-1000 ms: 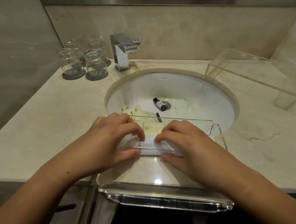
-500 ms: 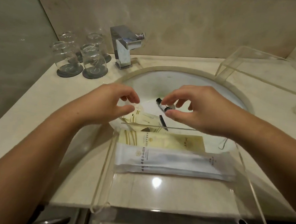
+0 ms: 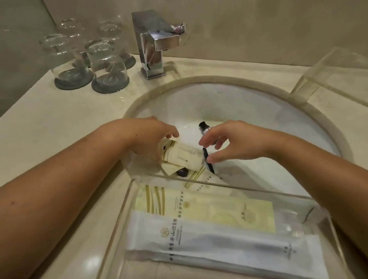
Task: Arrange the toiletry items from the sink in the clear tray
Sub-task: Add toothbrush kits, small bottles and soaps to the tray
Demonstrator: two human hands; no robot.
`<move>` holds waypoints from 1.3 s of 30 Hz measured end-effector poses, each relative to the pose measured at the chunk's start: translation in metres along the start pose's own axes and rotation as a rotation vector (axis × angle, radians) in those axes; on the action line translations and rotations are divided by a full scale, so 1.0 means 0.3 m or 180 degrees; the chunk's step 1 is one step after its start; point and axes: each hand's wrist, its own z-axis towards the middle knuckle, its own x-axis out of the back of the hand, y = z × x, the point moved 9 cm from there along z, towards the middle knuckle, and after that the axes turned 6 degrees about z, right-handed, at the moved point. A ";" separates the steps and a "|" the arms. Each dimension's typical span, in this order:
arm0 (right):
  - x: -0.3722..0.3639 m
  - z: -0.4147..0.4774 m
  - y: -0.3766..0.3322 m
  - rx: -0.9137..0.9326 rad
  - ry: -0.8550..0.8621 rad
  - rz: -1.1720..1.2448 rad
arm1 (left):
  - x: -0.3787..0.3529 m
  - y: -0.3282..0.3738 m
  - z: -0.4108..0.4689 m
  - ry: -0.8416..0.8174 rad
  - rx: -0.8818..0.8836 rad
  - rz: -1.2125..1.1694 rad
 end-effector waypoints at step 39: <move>0.076 0.043 0.066 0.0147 0.0924 0.1411 | 0.150 -0.002 0.044 0.1413 -0.0505 -0.1248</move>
